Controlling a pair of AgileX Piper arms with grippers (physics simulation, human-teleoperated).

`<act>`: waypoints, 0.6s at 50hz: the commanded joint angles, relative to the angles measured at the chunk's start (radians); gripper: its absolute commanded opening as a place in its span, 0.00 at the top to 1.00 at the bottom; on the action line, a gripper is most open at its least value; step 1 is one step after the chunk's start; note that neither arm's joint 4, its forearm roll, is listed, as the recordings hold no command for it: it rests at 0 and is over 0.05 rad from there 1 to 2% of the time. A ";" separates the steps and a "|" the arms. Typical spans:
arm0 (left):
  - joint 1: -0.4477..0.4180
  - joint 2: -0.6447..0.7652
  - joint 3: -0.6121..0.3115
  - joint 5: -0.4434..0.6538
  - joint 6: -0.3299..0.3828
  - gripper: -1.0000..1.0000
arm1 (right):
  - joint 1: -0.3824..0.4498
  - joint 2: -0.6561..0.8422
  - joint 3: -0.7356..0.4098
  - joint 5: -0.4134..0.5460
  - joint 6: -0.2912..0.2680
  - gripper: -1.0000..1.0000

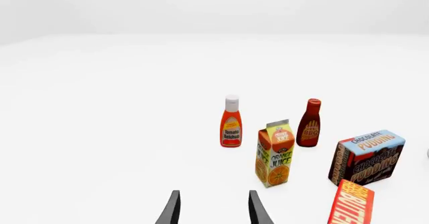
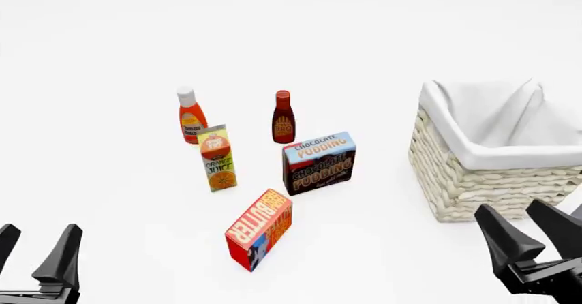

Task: Pick the butter and place it in the basket.

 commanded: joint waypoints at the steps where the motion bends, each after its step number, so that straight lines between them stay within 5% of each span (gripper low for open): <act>1: 0.000 0.000 0.000 0.000 0.000 0.00 | 0.039 0.027 -0.118 0.108 0.043 0.00; 30: 0.000 0.000 0.000 0.000 0.000 0.00 | 0.131 0.232 -0.272 0.243 0.316 0.00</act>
